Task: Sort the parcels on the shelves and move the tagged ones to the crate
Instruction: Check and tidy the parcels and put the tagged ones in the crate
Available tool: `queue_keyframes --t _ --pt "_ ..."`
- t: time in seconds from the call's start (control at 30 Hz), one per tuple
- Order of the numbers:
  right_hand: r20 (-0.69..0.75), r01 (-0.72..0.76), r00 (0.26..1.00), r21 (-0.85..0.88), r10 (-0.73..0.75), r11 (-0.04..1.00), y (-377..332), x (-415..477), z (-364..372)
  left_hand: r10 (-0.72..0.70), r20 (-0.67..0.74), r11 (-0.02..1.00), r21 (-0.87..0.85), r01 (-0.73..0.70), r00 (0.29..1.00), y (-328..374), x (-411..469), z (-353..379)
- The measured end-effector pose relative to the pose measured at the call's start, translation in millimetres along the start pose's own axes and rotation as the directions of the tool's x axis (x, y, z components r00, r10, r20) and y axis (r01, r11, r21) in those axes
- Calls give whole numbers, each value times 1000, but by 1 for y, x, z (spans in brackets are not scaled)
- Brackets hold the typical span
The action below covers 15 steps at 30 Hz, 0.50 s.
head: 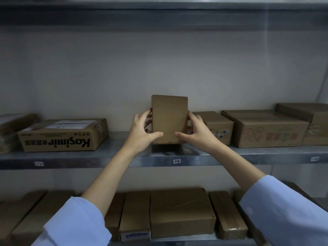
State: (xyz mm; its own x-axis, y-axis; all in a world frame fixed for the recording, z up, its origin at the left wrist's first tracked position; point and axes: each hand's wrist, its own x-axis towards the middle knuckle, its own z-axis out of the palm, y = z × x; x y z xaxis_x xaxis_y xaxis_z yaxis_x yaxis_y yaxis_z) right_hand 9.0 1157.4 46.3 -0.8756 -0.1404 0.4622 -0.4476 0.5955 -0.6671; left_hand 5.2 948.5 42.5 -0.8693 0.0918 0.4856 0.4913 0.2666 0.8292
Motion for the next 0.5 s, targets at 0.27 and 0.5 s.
queue_keyframes --t 0.27,0.5 --pt "24 13 1000 113 -16 994 1 -4 -3 32 -7 993 116 -31 999 3 0 -7" --pt "9 2 1000 132 -3 991 3 -5 -6 14 -3 1000 -5 -14 1000 0 -5 -6"
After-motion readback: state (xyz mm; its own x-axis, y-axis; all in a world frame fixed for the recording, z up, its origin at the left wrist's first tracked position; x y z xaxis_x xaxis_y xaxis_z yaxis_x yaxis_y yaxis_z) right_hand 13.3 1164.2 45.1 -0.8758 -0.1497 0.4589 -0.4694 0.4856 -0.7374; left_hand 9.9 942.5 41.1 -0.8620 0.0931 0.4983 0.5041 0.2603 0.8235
